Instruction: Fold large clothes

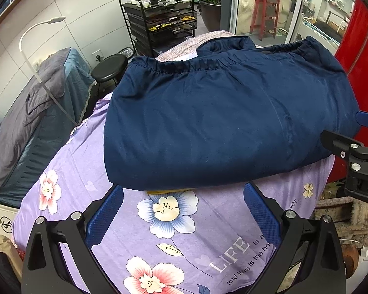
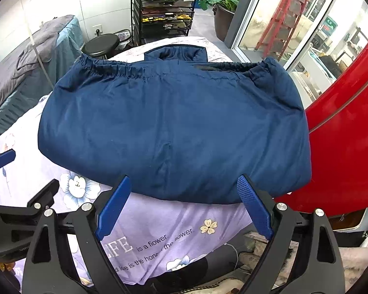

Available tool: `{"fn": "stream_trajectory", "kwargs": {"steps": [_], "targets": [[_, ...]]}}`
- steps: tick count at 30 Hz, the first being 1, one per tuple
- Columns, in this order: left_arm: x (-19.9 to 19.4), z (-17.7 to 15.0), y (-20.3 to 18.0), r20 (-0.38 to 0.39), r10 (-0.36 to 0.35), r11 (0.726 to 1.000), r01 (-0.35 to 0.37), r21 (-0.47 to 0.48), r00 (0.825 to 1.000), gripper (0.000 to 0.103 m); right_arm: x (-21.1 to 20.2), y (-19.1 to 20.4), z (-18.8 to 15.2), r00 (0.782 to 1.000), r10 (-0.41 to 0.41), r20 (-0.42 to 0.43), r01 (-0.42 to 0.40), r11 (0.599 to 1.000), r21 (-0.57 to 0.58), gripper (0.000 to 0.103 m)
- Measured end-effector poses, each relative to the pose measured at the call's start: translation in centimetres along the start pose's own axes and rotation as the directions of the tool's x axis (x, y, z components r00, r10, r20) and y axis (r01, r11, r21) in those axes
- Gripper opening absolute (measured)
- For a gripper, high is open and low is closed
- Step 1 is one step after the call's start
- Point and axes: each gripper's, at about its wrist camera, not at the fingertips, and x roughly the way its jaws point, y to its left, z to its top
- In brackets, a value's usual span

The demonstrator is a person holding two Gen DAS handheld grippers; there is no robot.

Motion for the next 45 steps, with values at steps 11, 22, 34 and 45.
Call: {"fn": "stream_trajectory", "kwargs": {"steps": [11,22,34,45], "targets": [[0.0,-0.2,-0.2,-0.001,0.008,1.000,-0.008,0.011,1.000,0.096,0.1,0.7,-0.2,1.000,0.008,-0.007,-0.008,1.000,-0.014,0.088],[0.2,-0.3,-0.3,-0.003,0.023,1.000,-0.022,0.019,1.000,0.096,0.3,0.9,-0.3,1.000,0.012,-0.009,-0.012,1.000,-0.016,0.088],[0.1,-0.4,-0.4,-0.001,0.035,0.999,-0.035,0.029,0.999,0.096,0.2,1.2,-0.4,1.000,0.016,-0.012,-0.017,1.000,-0.015,0.088],[0.0,-0.5,-0.1,0.011,0.027,1.000,-0.027,0.007,1.000,0.096,0.2,1.3,-0.4,1.000,0.018,-0.014,-0.018,1.000,-0.016,0.088]]}}
